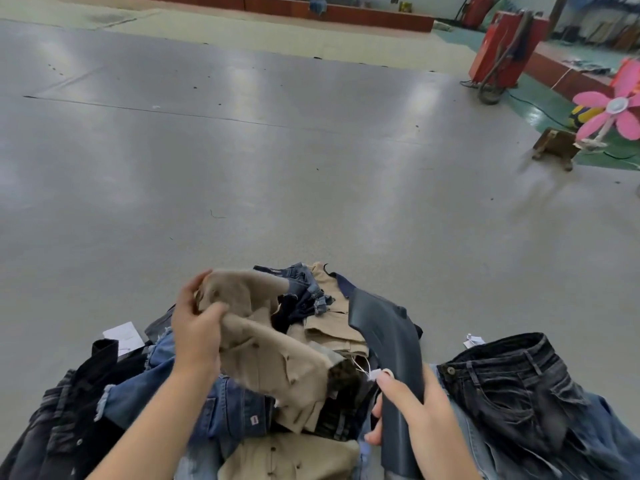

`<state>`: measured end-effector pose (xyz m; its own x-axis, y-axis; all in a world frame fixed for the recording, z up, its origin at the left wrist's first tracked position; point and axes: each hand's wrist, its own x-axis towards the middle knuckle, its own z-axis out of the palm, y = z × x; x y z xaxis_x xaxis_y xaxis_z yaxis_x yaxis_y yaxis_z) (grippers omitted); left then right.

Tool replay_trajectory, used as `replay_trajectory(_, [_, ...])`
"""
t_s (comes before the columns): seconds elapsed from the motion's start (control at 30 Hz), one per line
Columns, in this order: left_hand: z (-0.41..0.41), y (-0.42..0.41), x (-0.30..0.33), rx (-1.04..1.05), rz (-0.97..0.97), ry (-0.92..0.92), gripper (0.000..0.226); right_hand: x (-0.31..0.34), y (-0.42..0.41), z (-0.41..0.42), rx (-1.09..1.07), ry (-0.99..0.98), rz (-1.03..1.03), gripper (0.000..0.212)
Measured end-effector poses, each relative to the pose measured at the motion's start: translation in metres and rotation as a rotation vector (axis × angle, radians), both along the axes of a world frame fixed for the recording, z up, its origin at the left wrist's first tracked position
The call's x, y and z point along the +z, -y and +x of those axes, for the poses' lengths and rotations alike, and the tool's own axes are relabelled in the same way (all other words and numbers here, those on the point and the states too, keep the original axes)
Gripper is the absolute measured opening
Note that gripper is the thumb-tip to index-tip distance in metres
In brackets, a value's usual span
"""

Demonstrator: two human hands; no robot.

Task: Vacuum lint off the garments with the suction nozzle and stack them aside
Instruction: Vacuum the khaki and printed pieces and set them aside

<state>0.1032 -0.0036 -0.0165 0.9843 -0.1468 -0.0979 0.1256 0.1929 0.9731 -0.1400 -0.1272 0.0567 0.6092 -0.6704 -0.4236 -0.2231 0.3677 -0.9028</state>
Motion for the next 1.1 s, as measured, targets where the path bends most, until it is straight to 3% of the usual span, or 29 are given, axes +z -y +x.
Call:
replay_trajectory(0.07, [-0.006,0.005,0.030,-0.214,0.079,0.282,0.067,0.001,-0.002,-0.005,-0.010,0.014,-0.031,0.021])
replay_trajectory(0.17, [-0.038,0.023,0.028,-0.605,0.388,0.574,0.072,0.001,-0.005,-0.008,-0.035,0.018,-0.011,0.021])
replay_trajectory(0.27, [-0.073,0.034,-0.026,-1.101,0.720,0.429,0.072,-0.001,-0.007,-0.006,-0.037,-0.015,0.047,0.020])
replay_trajectory(0.3, [-0.080,0.032,-0.048,-1.149,0.836,0.390,0.068,-0.002,-0.006,-0.005,-0.032,-0.033,0.058,0.021])
replay_trajectory(0.33, [-0.085,0.027,-0.067,-1.082,0.897,0.375,0.060,-0.003,-0.006,-0.003,-0.026,-0.047,0.066,0.021])
replay_trajectory(0.43, [-0.081,0.007,-0.102,-0.569,0.936,0.465,0.029,-0.008,-0.005,-0.001,0.009,-0.085,0.053,0.022])
replay_trajectory(0.53, [-0.060,-0.004,-0.112,-0.384,1.115,0.596,0.035,-0.014,-0.010,-0.001,0.040,-0.103,0.066,0.027])
replay_trajectory(0.6, [-0.049,-0.002,-0.112,-0.526,1.302,0.713,0.054,-0.018,-0.014,0.000,0.036,-0.119,0.101,0.038])
replay_trajectory(0.7, [-0.035,0.011,-0.117,-0.901,1.667,0.856,0.077,-0.022,-0.016,0.002,0.054,-0.151,0.098,0.046])
replay_trajectory(0.77, [-0.030,0.022,-0.115,-0.987,1.824,0.949,0.066,-0.023,-0.015,0.005,0.057,-0.174,0.059,0.041])
replay_trajectory(0.83, [-0.025,0.033,-0.113,-1.004,1.889,1.002,0.039,-0.024,-0.014,0.008,0.066,-0.196,0.011,0.040])
replay_trajectory(0.87, [-0.020,0.037,-0.111,-1.027,1.859,0.944,0.034,-0.025,-0.014,0.009,0.071,-0.197,0.000,0.040])
replay_trajectory(0.9, [-0.016,0.040,-0.103,-1.039,1.731,0.733,0.033,-0.025,-0.014,0.009,0.074,-0.187,-0.003,0.039])
replay_trajectory(0.93, [-0.012,0.043,-0.094,-1.016,1.499,0.434,0.032,-0.024,-0.012,0.009,0.072,-0.167,-0.003,0.037])
replay_trajectory(1.0, [-0.007,0.049,-0.068,-0.876,0.827,-0.288,0.031,-0.021,-0.008,0.006,0.056,-0.106,0.003,0.028])
replay_trajectory(1.03, [-0.007,0.047,-0.054,-0.797,0.565,-0.543,0.032,-0.020,-0.005,0.005,0.042,-0.076,0.006,0.023])
replay_trajectory(1.1, [-0.009,0.038,-0.029,-0.736,0.295,-0.750,0.039,-0.014,0.000,0.002,0.010,-0.017,0.004,0.019])
